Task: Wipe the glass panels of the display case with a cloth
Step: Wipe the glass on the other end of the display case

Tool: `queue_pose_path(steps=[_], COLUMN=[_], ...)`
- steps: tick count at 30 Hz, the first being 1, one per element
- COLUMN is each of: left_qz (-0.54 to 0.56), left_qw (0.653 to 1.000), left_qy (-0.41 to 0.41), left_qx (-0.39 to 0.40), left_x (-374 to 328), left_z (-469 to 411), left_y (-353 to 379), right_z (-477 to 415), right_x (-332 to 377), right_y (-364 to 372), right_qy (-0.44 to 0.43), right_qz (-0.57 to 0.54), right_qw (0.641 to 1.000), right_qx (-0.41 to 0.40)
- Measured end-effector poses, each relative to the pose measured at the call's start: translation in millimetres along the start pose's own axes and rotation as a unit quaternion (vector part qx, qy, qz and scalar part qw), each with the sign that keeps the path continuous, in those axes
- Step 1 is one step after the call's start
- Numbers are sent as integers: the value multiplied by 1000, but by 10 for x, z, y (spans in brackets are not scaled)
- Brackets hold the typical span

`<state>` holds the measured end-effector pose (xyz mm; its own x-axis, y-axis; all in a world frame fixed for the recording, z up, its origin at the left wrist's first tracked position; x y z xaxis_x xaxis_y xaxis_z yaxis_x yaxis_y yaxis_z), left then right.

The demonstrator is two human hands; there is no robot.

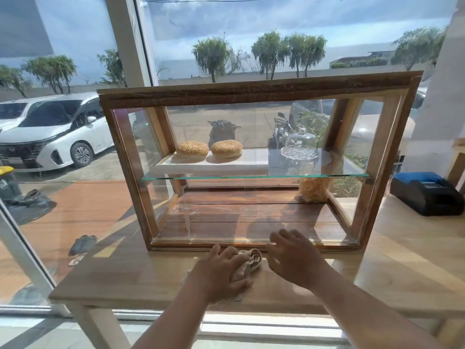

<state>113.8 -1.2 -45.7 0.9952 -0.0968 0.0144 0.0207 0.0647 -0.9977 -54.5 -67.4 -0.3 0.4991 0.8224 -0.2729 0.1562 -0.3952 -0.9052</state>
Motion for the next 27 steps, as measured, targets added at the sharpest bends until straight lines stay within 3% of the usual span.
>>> queue_pose_path(steps=[5,10,14,17,20,27], left_qz=[-10,11,-9,-76,-98,-161], left_qw=[1000,999,999,982,948,871], left_qy=[-16,-31,-6,56,65,6], left_qx=[-16,-19,-49,-165,-296,-464], left_x=[9,-15,-96,-218,-169,120], left_z=[6,29,49,140,164,73], left_y=[-26,48,-113,-318,-710,-2180], right_z=[-633,-1057,-1367,-1448,-1434,-1444], right_x=[-384,-623,-847,-908,-867,-887], right_y=[-1034,-1899,-2283,-2221,-2203,-2220], right_qy=[16,68,119,140,138,142], right_qz=[118,157,133,152,157,173], right_qw=[970,933,958,963,955,942], right_qx=[-212,-318,-225,-170,-209,-251])
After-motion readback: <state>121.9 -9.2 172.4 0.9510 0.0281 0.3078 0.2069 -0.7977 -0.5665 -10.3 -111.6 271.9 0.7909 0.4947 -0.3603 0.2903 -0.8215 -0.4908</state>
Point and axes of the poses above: each hand's wrist, its own z-axis away from the middle knuckle, its own y-axis out of the palm, x = y × z, the point moved 5 cm from there along -z, towards the middle knuckle, and after that the axes turned 11 degrees about x, right-handed, at the moved point
